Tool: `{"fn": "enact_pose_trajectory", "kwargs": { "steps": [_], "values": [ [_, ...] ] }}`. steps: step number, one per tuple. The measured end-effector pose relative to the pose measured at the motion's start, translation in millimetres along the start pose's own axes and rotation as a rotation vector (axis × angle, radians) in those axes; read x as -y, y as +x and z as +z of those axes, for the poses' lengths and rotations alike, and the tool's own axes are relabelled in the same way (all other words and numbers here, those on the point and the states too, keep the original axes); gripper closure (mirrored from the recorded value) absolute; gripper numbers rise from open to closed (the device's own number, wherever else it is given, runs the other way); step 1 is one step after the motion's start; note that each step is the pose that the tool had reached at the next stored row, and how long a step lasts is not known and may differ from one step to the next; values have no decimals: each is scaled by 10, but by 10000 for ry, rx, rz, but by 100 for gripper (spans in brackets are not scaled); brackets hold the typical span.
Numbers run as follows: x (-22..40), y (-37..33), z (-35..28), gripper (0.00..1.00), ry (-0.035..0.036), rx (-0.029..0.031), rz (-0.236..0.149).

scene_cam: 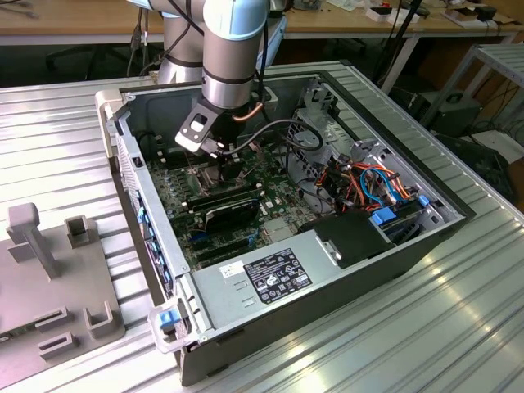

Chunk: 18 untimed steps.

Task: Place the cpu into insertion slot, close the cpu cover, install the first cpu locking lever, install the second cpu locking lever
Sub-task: 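Place the cpu into insertion slot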

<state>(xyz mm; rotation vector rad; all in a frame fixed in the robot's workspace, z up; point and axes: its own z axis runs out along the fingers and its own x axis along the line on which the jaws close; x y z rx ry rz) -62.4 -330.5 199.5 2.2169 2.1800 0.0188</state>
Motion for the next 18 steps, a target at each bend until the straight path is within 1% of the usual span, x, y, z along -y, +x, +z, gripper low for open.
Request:
{"fn": "enact_pose_trajectory", "kwargs": {
  "steps": [18],
  "values": [
    [1, 0, 4, 45, 7, 2, 4]
  ]
}}
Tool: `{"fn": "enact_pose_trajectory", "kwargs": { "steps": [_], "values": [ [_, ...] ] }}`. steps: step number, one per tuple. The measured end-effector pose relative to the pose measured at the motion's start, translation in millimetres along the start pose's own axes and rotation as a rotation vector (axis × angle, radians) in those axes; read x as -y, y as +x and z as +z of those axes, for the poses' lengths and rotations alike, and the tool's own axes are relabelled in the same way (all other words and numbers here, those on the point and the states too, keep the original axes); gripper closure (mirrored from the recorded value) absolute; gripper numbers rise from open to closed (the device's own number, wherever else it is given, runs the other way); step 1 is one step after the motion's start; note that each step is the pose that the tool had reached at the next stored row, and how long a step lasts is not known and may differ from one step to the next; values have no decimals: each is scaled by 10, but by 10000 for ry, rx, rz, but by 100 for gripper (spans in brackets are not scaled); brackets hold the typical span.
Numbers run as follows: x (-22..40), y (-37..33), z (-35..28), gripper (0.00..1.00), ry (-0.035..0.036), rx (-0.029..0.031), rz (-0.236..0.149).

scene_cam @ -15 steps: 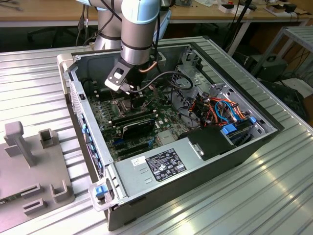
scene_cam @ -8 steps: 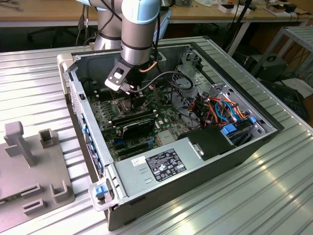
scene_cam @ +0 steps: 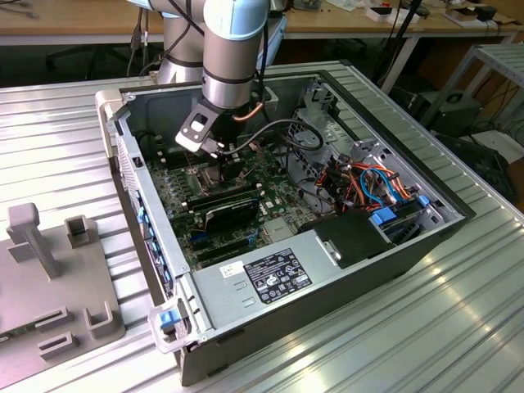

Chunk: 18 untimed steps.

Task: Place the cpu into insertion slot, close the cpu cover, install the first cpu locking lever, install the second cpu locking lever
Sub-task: 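Place the cpu into insertion slot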

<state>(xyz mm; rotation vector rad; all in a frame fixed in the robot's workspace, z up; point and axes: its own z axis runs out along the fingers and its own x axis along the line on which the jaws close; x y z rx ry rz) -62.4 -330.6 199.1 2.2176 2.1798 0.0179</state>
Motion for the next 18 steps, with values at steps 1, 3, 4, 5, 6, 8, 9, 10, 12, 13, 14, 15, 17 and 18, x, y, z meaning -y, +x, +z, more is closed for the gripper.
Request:
{"fn": "enact_pose_trajectory", "kwargs": {
  "steps": [1, 3, 4, 5, 6, 8, 9, 10, 12, 13, 14, 15, 17, 18],
  "values": [
    [0, 0, 2, 45, 2, 0, -2],
    [2, 0, 12, 45, 21, 2, -18],
    [6, -1, 20, 45, 34, 3, -44],
    [7, 0, 23, 45, 45, 2, -50],
    [8, 0, 24, 45, 48, 2, -51],
    [8, 0, 27, 45, 47, 0, -50],
    [8, 0, 27, 45, 46, -2, -49],
    [8, 1, 27, 45, 47, -2, -49],
    [8, 0, 28, 45, 46, -1, -49],
    [8, 0, 28, 45, 47, -1, -49],
    [8, 0, 28, 45, 47, -2, -49],
    [8, 1, 28, 45, 47, -2, -49],
    [7, 4, 34, 44, 39, -22, -47],
    [7, 3, 34, 39, 36, -15, -47]
  ]
}}
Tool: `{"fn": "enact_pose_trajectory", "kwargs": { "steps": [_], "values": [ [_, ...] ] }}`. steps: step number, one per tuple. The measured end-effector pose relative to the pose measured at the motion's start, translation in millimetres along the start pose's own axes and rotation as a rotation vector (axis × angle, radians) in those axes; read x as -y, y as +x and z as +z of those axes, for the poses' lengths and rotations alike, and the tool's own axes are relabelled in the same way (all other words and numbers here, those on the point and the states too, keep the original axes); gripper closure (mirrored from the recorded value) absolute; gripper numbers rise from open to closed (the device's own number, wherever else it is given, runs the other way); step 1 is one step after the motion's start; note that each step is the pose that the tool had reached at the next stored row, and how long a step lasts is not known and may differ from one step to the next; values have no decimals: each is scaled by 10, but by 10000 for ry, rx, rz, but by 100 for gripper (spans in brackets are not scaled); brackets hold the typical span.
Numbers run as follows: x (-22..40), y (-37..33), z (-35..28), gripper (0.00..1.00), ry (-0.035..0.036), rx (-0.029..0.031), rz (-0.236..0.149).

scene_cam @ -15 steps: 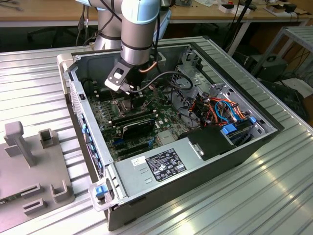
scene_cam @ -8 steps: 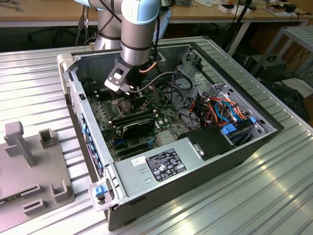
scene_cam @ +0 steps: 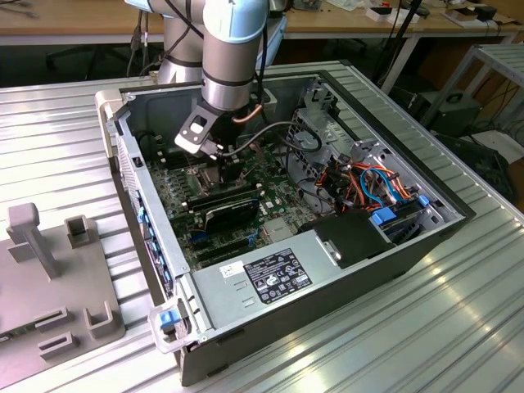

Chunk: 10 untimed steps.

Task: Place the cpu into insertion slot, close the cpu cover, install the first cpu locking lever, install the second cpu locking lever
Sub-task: 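Place the cpu into insertion slot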

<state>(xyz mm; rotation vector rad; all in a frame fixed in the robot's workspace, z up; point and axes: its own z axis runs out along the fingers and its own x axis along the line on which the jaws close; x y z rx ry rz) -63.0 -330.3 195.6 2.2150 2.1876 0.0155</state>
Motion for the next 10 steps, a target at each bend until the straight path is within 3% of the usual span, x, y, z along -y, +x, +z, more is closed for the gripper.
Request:
{"fn": "enact_pose_trajectory", "kwargs": {
  "steps": [3, 7, 10],
  "values": [
    [1, -3, -5, 26, 10, 12, -2],
    [1, -3, -14, 26, 9, 12, -2],
    [-4, -4, -109, 26, 41, 12, -3]
  ]
}}
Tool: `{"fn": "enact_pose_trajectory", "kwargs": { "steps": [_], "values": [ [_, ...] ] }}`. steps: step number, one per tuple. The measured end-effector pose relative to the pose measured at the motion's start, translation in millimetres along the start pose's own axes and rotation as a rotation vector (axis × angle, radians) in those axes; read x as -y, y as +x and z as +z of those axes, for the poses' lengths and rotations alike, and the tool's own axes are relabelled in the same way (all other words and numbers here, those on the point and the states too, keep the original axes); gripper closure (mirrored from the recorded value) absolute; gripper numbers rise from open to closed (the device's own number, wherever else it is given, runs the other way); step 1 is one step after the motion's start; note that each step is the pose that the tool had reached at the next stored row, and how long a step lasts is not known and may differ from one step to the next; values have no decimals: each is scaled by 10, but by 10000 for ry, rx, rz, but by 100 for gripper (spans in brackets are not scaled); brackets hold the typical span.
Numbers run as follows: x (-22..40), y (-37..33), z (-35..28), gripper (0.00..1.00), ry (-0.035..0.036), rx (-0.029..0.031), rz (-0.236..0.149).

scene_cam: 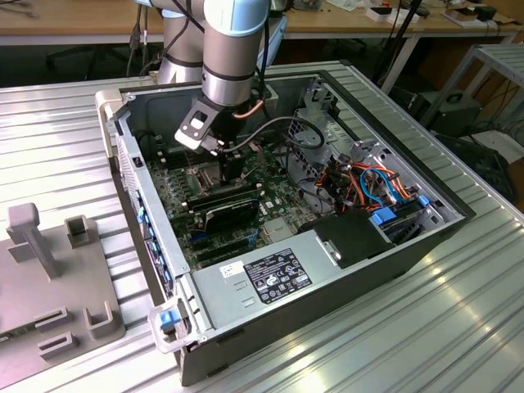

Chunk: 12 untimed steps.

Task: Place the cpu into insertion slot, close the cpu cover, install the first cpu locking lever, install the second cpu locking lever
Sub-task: 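Place the cpu into insertion slot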

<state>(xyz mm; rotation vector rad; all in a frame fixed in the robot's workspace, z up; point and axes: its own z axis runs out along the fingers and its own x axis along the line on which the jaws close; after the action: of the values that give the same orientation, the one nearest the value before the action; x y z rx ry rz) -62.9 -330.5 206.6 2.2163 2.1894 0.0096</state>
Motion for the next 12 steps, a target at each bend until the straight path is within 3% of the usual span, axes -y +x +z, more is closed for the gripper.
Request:
{"fn": "enact_pose_trajectory", "kwargs": {
  "steps": [3, 7, 10, 11, 12],
  "values": [
    [-4, -1, -72, 26, 33, 1, 0],
    [-4, -1, -75, 27, 35, -1, 0],
    [-4, -1, -76, 47, 35, 0, 0],
    [-4, -1, -76, 47, 35, 1, 0],
    [-4, -1, -77, 65, 35, 0, 0]
  ]
}}
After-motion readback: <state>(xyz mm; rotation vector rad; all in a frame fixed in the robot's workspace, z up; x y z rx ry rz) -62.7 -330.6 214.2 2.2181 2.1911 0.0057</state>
